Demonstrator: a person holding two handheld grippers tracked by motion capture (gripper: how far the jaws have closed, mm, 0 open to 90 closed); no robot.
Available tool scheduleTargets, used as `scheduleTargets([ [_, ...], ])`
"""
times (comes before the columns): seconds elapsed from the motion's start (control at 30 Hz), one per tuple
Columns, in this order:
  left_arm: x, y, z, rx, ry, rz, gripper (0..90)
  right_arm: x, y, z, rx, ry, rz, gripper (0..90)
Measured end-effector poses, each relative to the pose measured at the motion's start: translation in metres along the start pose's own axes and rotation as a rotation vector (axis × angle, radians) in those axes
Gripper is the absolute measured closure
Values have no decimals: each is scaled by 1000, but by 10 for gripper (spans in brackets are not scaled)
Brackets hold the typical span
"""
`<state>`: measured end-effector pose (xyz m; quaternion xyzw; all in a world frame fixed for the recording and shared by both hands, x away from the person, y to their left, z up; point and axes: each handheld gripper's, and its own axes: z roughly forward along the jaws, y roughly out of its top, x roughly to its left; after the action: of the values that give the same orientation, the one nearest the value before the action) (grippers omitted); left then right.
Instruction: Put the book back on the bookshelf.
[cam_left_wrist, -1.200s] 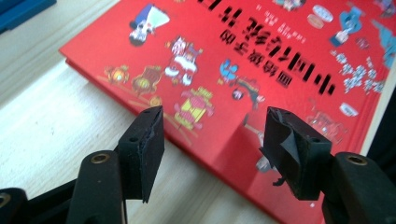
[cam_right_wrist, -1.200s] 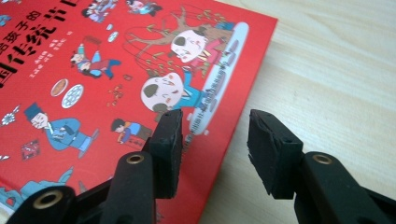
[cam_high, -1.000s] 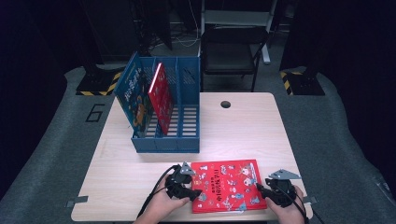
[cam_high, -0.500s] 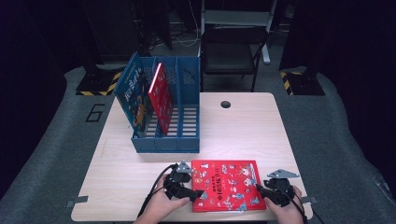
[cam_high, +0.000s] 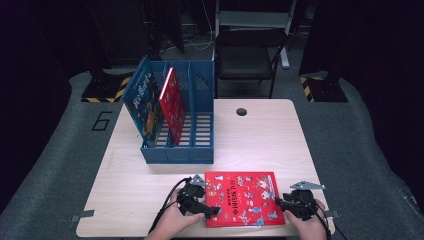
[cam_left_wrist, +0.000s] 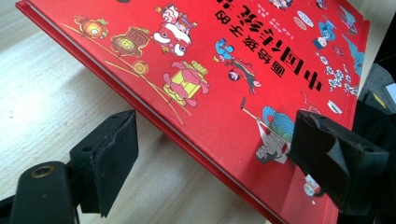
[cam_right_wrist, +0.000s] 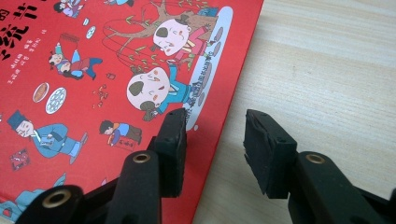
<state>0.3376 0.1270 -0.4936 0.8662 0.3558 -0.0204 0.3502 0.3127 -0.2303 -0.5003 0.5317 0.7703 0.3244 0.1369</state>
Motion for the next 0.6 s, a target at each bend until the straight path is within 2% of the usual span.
scheduleTargets([
  [0.03, 0, 0, 1, 1, -10, -5, 153, 1, 0, 0, 1, -3, 13, 581],
  [0.07, -1, 0, 2, 9, -11, 9, 154, 2, 0, -1, 2, -4, 19, 578],
  [0.1, -3, 0, 4, 7, -15, -9, 150, 1, 0, -1, -2, -4, 14, 574],
  [0.13, -3, 1, 6, 16, -11, 1, 137, 1, 0, -1, -7, -5, 8, 569],
  [0.27, -1, -1, 12, 48, -19, -13, 120, -2, -1, -2, -22, 6, 23, 538],
  [0.33, 0, -2, 14, 65, -22, -18, 120, -3, -1, -3, -29, 16, 56, 514],
  [0.43, 1, -2, 14, 61, -28, -24, 128, -6, -1, -2, -30, 25, 85, 472],
  [0.47, 2, -2, 13, 65, -31, -18, 132, -7, -2, -2, -33, 33, 91, 469],
  [0.53, 2, -3, 14, 44, -25, -33, 149, -8, -2, -1, -37, 55, 109, 448],
  [0.6, 3, -3, 12, 57, -14, -25, 163, -8, -2, 2, -27, 101, 126, 419],
])
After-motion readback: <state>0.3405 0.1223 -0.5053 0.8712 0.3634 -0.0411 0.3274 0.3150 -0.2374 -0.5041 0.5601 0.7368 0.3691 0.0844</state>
